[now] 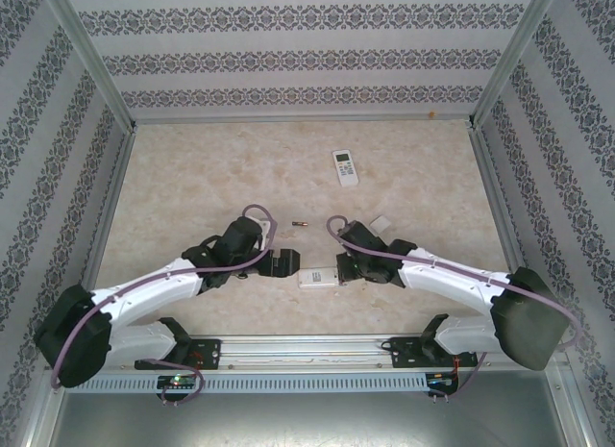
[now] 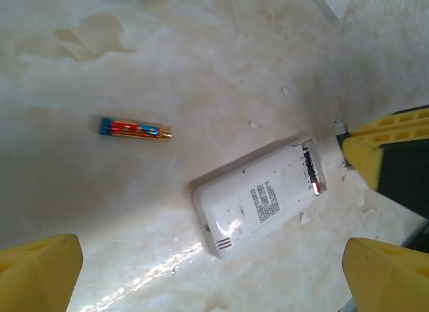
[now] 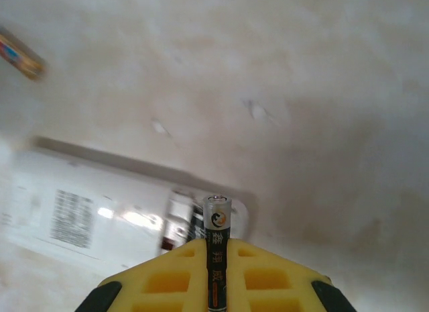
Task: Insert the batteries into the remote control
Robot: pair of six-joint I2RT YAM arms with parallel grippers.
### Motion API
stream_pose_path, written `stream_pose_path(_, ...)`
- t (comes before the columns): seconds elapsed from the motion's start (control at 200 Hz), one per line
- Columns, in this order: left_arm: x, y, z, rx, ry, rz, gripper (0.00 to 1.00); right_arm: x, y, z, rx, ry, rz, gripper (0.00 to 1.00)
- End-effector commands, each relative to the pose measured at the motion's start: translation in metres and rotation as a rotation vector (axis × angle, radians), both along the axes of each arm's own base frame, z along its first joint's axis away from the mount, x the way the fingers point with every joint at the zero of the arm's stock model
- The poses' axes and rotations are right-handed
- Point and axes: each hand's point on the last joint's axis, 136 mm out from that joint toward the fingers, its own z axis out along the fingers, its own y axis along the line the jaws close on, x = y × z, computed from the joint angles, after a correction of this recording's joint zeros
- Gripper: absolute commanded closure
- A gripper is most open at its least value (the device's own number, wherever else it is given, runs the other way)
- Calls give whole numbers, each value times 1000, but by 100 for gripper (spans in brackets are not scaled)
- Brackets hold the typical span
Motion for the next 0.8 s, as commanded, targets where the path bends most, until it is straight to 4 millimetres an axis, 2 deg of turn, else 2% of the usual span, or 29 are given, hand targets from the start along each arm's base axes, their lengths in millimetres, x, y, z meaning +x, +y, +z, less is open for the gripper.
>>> stream_pose_path(0.0, 4, -23, 21, -94, -22, -39, 0, -2, 0, 0, 47, 7, -70, 88)
stream_pose_path(0.205, 3, -24, 14, -68, -8, -53, 0, -5, 2, -13, 48, 26, -86, 87)
stream_pose_path(0.575, 4, -18, 13, -46, -14, -38, 0, -8, 12, -24, 33, 68, -70, 87)
stream_pose_path(0.799, 4, -18, 12, -44, -16, -38, 0, -14, 8, -26, 21, 86, -79, 81)
